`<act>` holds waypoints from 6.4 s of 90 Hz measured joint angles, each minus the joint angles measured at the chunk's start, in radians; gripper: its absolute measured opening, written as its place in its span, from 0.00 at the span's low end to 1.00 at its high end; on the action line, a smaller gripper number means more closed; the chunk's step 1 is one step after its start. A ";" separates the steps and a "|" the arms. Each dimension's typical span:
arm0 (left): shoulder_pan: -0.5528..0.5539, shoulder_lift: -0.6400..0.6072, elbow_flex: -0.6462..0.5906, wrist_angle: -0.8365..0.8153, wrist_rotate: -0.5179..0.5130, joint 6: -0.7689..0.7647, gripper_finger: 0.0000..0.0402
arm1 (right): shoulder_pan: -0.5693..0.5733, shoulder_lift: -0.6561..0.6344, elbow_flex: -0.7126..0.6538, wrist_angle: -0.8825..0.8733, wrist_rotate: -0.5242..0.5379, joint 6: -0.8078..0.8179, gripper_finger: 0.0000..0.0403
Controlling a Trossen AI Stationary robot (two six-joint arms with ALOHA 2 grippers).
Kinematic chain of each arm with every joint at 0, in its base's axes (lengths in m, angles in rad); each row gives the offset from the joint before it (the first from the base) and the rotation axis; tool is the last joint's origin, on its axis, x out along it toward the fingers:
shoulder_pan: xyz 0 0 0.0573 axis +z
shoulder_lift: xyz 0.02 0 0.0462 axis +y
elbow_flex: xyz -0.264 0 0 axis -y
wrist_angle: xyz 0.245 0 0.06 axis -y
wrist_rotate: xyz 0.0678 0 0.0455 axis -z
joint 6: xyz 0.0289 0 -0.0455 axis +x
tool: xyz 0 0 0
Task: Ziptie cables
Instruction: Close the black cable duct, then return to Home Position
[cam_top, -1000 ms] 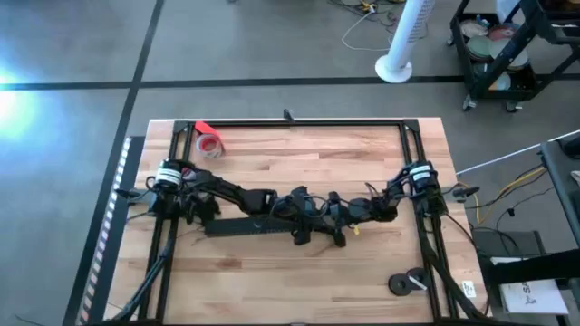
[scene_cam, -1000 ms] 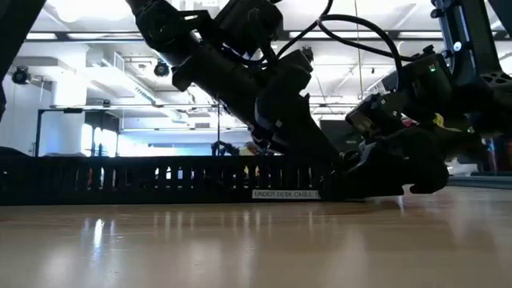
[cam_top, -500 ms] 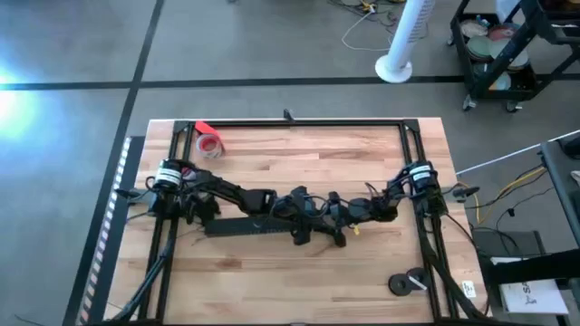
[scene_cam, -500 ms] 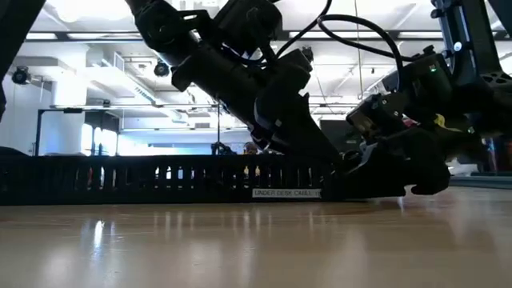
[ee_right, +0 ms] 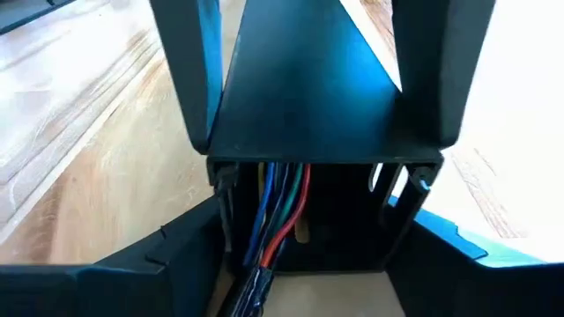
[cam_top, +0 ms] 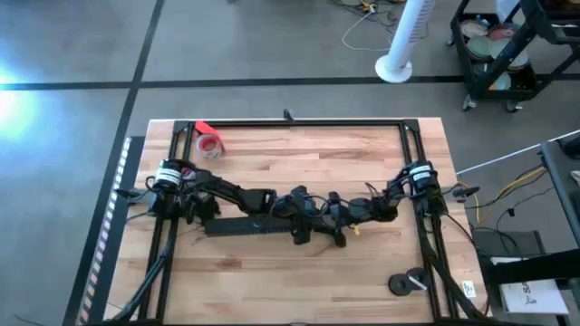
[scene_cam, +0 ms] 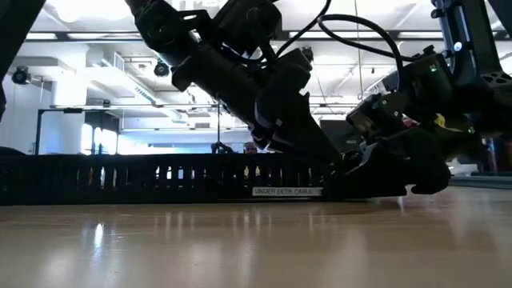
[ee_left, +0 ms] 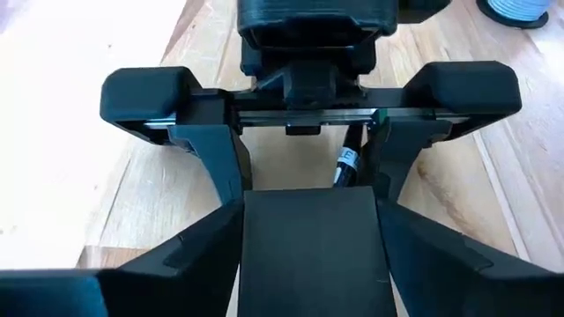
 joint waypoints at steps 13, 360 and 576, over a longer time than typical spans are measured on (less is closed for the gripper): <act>0.000 0.000 0.000 0.008 -0.001 0.015 0.54 | 0.000 0.000 0.001 0.000 0.000 0.000 0.66; -0.127 -0.207 -0.380 0.019 -0.070 -0.268 0.78 | 0.000 -1.235 -0.024 -1.426 0.211 0.117 0.64; 0.026 -0.933 -0.651 0.156 -0.130 0.125 0.39 | -0.011 -2.084 -0.132 -1.545 0.394 -0.079 0.20</act>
